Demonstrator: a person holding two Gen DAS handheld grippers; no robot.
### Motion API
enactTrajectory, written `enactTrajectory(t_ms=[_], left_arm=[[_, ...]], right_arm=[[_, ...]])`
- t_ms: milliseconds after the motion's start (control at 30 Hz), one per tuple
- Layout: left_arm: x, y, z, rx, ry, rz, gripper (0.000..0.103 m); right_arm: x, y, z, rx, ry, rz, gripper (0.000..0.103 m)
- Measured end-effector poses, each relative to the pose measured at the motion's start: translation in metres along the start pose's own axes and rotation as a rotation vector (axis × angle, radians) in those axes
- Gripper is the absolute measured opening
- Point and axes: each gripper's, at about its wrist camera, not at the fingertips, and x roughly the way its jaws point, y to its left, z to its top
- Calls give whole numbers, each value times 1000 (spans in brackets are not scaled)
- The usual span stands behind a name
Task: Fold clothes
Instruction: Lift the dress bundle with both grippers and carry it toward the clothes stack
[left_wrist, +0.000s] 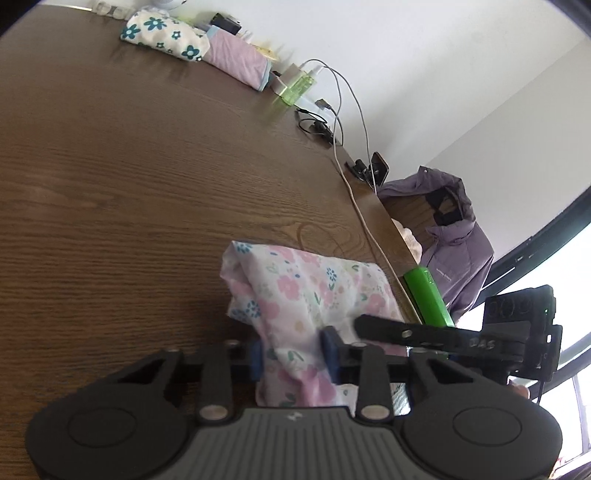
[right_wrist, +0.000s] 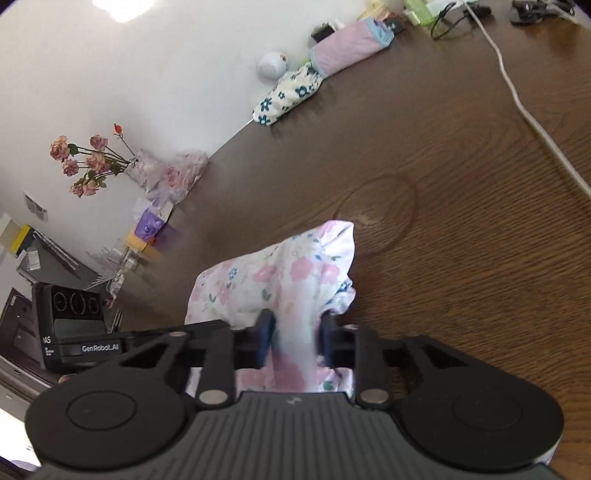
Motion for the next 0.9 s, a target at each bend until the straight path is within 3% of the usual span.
enactTrajectory(t_ms=[67, 200, 267, 300, 367, 400, 433, 633, 800, 900], left_arm=[[-1, 6, 1, -19, 6, -29, 24], [-7, 18, 1, -62, 6, -76, 40], [-7, 21, 2, -75, 8, -106, 47], [-6, 22, 3, -83, 11, -113, 46], [0, 25, 6, -98, 20, -116, 30], [2, 28, 7, -107, 27, -121, 27], [3, 32, 8, -123, 30, -125, 23], [-14, 36, 31, -186, -8, -217, 16], [-35, 30, 101, -118, -47, -250, 16], [-45, 28, 156, -33, -90, -215, 16]], right_arm=[[0, -9, 4, 51, 4, 39, 19], [-11, -21, 10, 110, 3, 80, 49], [-12, -17, 12, 84, 11, 65, 53], [-8, -14, 13, 70, 21, 68, 53], [-1, -11, 14, 56, 45, 79, 44], [5, -13, 13, 70, 57, 84, 28], [9, -17, 13, 99, 62, 99, 21], [11, -20, 28, 213, 52, 233, 14], [18, 3, 87, 206, 34, 327, 14], [35, 20, 139, 163, 7, 339, 14]])
